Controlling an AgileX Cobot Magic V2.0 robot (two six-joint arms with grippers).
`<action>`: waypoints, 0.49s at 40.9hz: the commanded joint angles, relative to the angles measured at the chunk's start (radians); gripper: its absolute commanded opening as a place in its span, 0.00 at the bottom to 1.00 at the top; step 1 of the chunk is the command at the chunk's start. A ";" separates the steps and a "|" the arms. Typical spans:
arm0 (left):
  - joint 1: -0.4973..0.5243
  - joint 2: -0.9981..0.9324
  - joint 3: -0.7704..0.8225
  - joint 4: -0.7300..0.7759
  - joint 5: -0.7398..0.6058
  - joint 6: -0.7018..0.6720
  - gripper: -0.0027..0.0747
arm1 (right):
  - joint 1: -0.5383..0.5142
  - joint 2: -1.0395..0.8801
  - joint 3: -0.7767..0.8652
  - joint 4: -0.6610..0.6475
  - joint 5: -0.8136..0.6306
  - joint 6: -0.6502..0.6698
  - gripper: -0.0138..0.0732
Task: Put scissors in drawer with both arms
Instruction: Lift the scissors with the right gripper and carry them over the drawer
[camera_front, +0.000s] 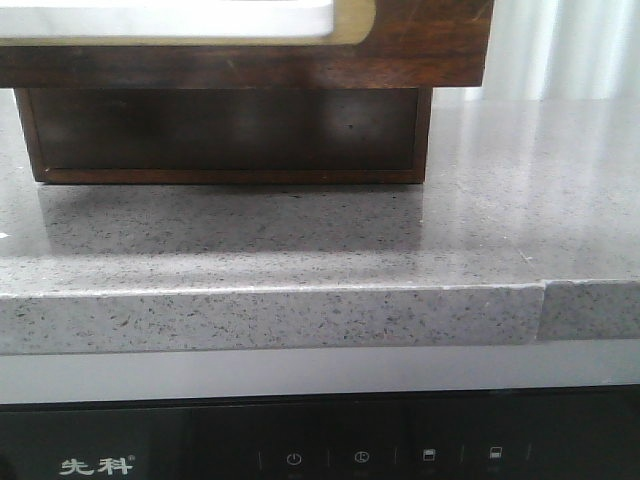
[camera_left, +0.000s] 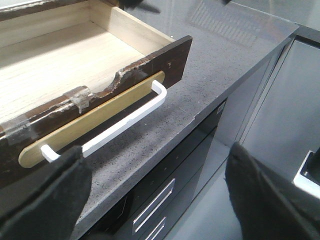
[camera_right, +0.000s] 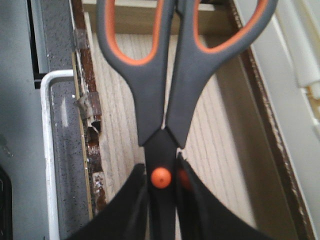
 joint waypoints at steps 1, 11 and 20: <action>-0.007 0.006 -0.030 -0.016 -0.085 -0.009 0.74 | 0.000 0.005 -0.026 -0.026 -0.058 -0.025 0.22; -0.007 0.006 -0.030 -0.016 -0.085 -0.009 0.74 | 0.000 0.100 -0.026 -0.176 -0.049 -0.025 0.22; -0.007 0.006 -0.030 -0.016 -0.085 -0.009 0.74 | 0.000 0.159 -0.026 -0.232 -0.028 -0.025 0.23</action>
